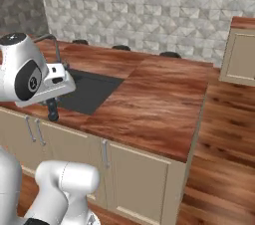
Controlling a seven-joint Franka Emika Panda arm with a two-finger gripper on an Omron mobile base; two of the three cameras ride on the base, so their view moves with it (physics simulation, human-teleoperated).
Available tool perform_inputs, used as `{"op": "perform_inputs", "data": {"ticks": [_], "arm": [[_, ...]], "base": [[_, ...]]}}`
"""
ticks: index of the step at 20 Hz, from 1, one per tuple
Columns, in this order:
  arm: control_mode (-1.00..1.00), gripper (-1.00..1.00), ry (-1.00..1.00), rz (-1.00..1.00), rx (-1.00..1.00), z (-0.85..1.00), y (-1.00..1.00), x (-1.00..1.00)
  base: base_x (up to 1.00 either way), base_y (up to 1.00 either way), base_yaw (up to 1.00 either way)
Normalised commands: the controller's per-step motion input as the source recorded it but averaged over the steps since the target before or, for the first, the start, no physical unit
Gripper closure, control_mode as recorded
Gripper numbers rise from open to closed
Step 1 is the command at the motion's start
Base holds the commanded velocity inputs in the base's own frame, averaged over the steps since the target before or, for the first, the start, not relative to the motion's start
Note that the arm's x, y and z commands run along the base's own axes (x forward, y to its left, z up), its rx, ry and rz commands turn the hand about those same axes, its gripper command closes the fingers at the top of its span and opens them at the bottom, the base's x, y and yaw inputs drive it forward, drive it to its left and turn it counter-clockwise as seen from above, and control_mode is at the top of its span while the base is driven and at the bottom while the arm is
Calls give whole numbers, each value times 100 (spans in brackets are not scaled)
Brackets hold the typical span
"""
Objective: Move the cutting board and knife to the sink. Then move spray from the cabinet to the counter.
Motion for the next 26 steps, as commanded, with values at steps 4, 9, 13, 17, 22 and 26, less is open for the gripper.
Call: {"op": "perform_inputs", "data": {"ticks": [4,9,13,17,22,26], "arm": [[100,100,0,0,0,0,0,0],[100,100,0,0,0,0,0,0],[100,100,0,0,0,0,0,0],[100,100,0,0,0,0,0,0],[100,100,0,0,0,0,0,0],[100,100,0,0,0,0,0,0]], "base": [[17,100,-22],[23,100,-21],[39,89,-22],[70,79,-50],[54,58,-50],[62,77,-44]]}}
